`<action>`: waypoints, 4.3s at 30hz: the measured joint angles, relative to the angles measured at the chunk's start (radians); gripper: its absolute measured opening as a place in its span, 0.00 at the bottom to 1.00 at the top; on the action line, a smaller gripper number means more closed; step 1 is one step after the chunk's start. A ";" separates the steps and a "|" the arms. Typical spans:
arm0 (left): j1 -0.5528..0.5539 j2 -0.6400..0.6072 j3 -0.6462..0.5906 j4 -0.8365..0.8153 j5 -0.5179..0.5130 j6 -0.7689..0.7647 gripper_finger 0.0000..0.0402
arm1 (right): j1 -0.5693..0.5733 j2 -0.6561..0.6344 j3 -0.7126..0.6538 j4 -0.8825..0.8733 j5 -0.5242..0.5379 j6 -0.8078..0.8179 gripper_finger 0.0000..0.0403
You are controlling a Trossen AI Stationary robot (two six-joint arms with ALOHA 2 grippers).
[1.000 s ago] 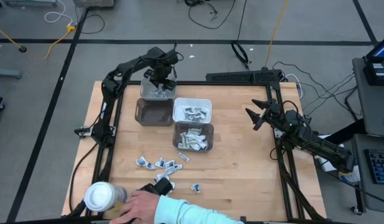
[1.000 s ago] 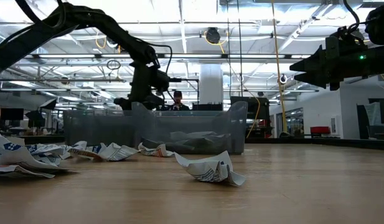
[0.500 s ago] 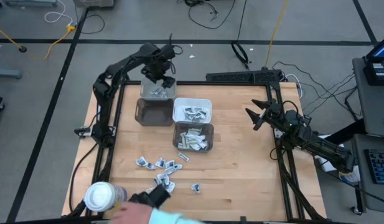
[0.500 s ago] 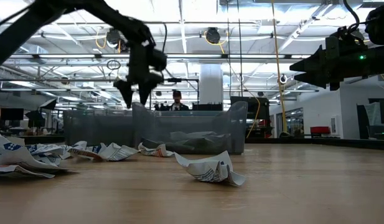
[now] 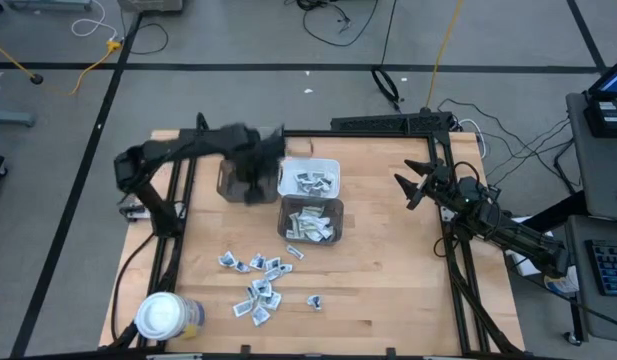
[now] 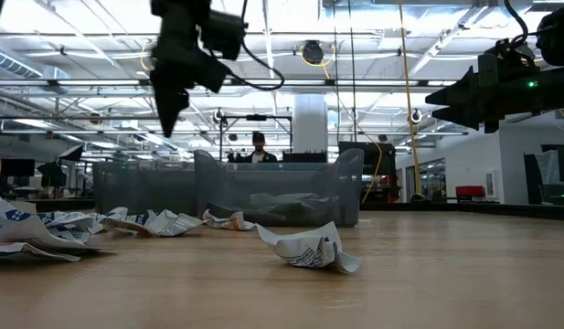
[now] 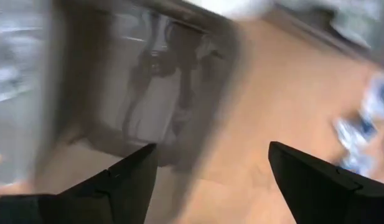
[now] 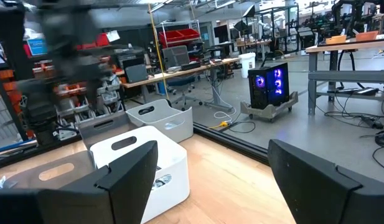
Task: Pick & Place First Aid Supplies
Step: Put the orange ointment pack into the gray bin
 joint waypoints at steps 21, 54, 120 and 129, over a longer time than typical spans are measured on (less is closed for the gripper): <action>-0.692 -0.072 -0.166 0.144 0.030 -0.225 0.78 | 0.000 0.000 0.000 0.000 0.000 0.000 0.74; -0.618 0.338 0.283 0.218 0.037 -0.006 0.72 | 0.000 0.000 0.000 0.000 0.000 0.000 0.74; -0.629 0.397 0.032 0.564 -0.107 0.156 0.01 | 0.000 0.000 0.000 0.023 0.000 0.000 0.74; -0.678 0.297 0.148 0.361 -0.092 0.077 0.00 | 0.000 0.000 0.000 0.035 0.000 0.000 0.74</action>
